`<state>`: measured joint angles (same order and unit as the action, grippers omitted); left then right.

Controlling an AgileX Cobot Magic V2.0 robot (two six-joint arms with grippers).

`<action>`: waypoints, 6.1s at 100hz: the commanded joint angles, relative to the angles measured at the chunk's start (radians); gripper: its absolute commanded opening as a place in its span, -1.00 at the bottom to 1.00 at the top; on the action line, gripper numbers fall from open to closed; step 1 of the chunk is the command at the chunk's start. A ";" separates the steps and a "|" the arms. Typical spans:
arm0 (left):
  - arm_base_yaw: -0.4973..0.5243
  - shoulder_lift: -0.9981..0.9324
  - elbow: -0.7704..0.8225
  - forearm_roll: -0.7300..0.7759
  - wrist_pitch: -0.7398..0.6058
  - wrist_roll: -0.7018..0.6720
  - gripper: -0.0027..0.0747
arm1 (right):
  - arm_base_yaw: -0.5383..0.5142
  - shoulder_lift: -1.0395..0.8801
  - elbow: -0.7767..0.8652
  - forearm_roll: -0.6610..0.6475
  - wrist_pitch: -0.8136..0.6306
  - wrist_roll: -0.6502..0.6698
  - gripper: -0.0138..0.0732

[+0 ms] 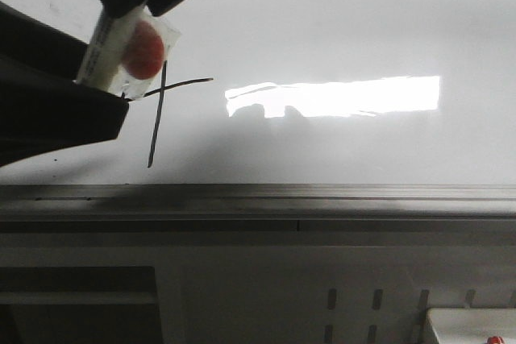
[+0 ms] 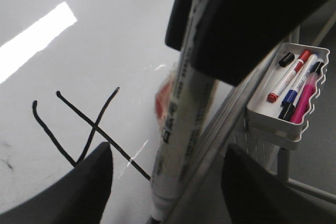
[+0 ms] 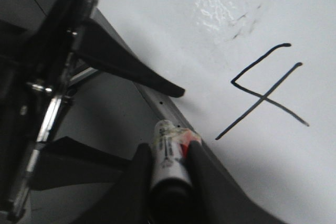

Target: Write number 4 on whiteboard

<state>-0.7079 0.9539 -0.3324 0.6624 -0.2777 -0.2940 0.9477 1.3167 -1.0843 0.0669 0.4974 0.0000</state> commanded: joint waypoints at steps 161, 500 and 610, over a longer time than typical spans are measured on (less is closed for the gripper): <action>0.133 0.089 -0.093 -0.838 0.124 -0.011 0.06 | -0.036 -0.099 -0.070 -0.051 -0.046 -0.012 0.52; 0.680 -0.985 0.371 -0.681 0.575 0.260 -0.98 | -0.036 -1.088 0.686 -0.108 -0.167 -0.012 -0.85; 0.680 -0.985 0.371 -0.681 0.575 0.260 -0.98 | -0.777 -1.085 0.871 -0.108 -0.459 -0.012 -0.85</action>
<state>-0.0310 -0.0061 0.0048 -0.0094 0.3415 -0.0364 0.2594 0.2229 -0.2408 -0.0268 0.1236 0.0000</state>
